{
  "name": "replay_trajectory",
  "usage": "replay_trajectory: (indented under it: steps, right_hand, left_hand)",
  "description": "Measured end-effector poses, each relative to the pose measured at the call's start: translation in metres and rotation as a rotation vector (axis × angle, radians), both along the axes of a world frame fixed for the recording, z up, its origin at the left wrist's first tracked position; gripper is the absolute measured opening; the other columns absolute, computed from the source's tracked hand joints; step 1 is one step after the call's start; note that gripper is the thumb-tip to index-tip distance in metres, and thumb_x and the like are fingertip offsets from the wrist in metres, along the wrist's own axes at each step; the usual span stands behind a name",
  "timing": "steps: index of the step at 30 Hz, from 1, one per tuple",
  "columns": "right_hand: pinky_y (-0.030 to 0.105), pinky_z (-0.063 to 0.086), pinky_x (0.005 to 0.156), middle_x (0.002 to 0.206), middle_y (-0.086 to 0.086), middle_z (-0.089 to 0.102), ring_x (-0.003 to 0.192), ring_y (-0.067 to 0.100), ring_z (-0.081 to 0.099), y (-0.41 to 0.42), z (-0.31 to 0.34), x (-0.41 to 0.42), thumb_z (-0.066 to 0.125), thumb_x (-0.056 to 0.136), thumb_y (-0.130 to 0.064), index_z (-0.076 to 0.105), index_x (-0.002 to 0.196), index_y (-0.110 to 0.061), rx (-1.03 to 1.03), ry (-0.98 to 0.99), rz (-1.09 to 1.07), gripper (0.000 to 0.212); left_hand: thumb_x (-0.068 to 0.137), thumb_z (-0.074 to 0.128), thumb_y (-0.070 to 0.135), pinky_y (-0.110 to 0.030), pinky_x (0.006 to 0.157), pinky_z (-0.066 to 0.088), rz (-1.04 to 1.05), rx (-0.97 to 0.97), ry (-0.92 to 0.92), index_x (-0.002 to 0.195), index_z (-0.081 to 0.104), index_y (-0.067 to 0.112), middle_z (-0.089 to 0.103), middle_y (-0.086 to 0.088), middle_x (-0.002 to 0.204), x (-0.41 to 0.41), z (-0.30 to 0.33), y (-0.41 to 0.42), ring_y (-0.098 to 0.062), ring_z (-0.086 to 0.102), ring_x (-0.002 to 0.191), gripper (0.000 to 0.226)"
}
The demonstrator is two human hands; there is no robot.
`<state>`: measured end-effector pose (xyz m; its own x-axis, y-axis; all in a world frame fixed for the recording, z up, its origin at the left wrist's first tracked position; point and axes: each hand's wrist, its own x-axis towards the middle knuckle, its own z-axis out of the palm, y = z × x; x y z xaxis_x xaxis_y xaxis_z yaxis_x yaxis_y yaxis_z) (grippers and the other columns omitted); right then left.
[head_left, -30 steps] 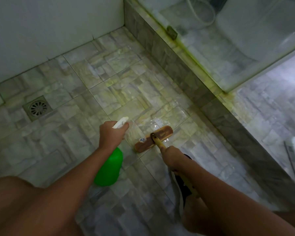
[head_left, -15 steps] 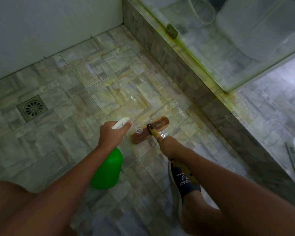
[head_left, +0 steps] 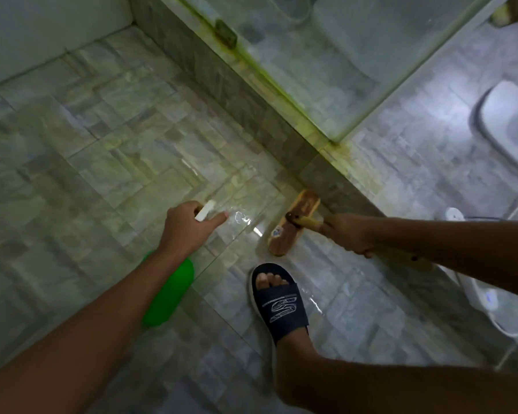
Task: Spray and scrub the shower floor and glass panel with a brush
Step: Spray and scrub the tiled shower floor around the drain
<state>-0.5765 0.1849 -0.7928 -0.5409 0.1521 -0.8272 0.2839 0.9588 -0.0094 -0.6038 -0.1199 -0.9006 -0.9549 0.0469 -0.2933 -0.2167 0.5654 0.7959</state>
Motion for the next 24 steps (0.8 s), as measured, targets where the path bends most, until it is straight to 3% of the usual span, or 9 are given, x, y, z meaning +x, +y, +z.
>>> replay_trajectory:
  steps: [3, 5, 8, 11, 13, 16, 19, 22, 24]
  right_hand:
    - [0.021, 0.044, 0.039, 0.075, 0.004, 0.055, 0.052, 0.016, 0.053, 0.018, -0.011, 0.02, 0.03, 0.105, -0.04, 0.047, 0.087, -0.014, 0.048, 0.008, -0.023, 0.036]
    - [0.029, 0.048, 0.047, 0.081, 0.008, 0.059, 0.057, 0.019, 0.058, 0.032, -0.023, 0.027, 0.034, 0.103, -0.041, 0.045, 0.082, -0.018, 0.054, 0.038, -0.05, 0.033]
    - [0.025, 0.04, 0.046, 0.079, 0.007, 0.058, 0.056, 0.015, 0.055, 0.039, -0.025, 0.028, 0.033, 0.105, -0.037, 0.046, 0.082, -0.017, 0.044, 0.063, -0.09, 0.033]
    - [0.022, 0.038, 0.045, 0.077, 0.005, 0.055, 0.055, 0.012, 0.051, 0.039, -0.02, 0.025, 0.03, 0.107, -0.036, 0.051, 0.092, -0.012, 0.027, 0.062, -0.096, 0.035]
    - [0.022, 0.038, 0.05, 0.076, 0.003, 0.053, 0.058, 0.012, 0.049, 0.041, -0.022, 0.023, 0.03, 0.107, -0.034, 0.053, 0.094, -0.01, 0.023, 0.048, -0.095, 0.035]
    - [0.029, 0.045, 0.052, 0.077, 0.007, 0.055, 0.058, 0.018, 0.052, 0.048, -0.027, 0.022, 0.033, 0.105, -0.035, 0.054, 0.095, -0.008, 0.0, 0.021, -0.139, 0.035]
    - [0.029, 0.045, 0.051, 0.077, 0.008, 0.056, 0.057, 0.019, 0.052, 0.052, -0.027, 0.019, 0.036, 0.104, -0.034, 0.056, 0.1, -0.006, -0.024, 0.007, -0.15, 0.035]
    - [0.024, 0.043, 0.052, 0.074, 0.003, 0.056, 0.057, 0.014, 0.052, 0.054, -0.032, 0.016, 0.034, 0.106, -0.036, 0.056, 0.091, -0.012, -0.01, 0.024, -0.073, 0.036]
    - [0.03, 0.052, 0.061, 0.079, 0.004, 0.06, 0.066, 0.018, 0.061, 0.055, -0.041, 0.015, 0.03, 0.105, -0.042, 0.055, 0.092, -0.015, 0.001, 0.032, -0.011, 0.039]
  left_hand:
    - [0.079, 0.086, 0.052, -0.04, 0.06, 0.056, 0.05, 0.033, -0.027, 0.062, 0.067, 0.007, 0.066, -0.011, 0.058, -0.006, -0.009, 0.004, -0.028, 0.066, 0.057, 0.052]
    - [0.074, 0.085, 0.056, -0.049, 0.066, 0.062, 0.109, 0.089, -0.07, 0.074, 0.077, 0.002, 0.072, -0.018, 0.064, -0.01, -0.011, 0.004, -0.036, 0.073, 0.065, 0.054]
    - [0.071, 0.089, 0.053, -0.038, 0.072, 0.06, 0.096, 0.151, -0.113, 0.085, 0.081, 0.005, 0.075, -0.014, 0.069, -0.013, -0.008, 0.007, -0.026, 0.071, 0.064, 0.051]
    - [0.08, 0.089, 0.042, -0.025, 0.064, 0.053, 0.04, 0.123, -0.121, 0.072, 0.077, 0.007, 0.073, -0.008, 0.065, -0.014, -0.003, 0.015, -0.015, 0.066, 0.059, 0.038]
    - [0.08, 0.089, 0.042, -0.032, 0.059, 0.058, 0.092, 0.129, -0.15, 0.072, 0.077, 0.005, 0.073, -0.01, 0.063, -0.013, -0.003, 0.019, -0.019, 0.068, 0.056, 0.04]
    - [0.077, 0.089, 0.047, -0.044, 0.072, 0.063, 0.105, 0.13, -0.159, 0.079, 0.08, 0.007, 0.076, -0.011, 0.07, -0.011, -0.005, 0.018, -0.022, 0.072, 0.066, 0.041]
    - [0.076, 0.088, 0.053, -0.045, 0.083, 0.061, 0.053, 0.1, -0.158, 0.086, 0.079, 0.003, 0.077, -0.015, 0.078, -0.013, -0.003, 0.014, -0.025, 0.076, 0.078, 0.051]
    - [0.064, 0.079, 0.07, -0.049, 0.08, 0.064, 0.108, 0.086, -0.17, 0.083, 0.081, 0.005, 0.08, -0.012, 0.086, -0.013, 0.0, 0.011, -0.026, 0.077, 0.078, 0.068]
    - [0.066, 0.078, 0.071, -0.048, 0.079, 0.064, 0.143, 0.046, -0.158, 0.083, 0.08, 0.007, 0.08, -0.009, 0.085, -0.014, 0.001, 0.008, -0.024, 0.077, 0.079, 0.066]
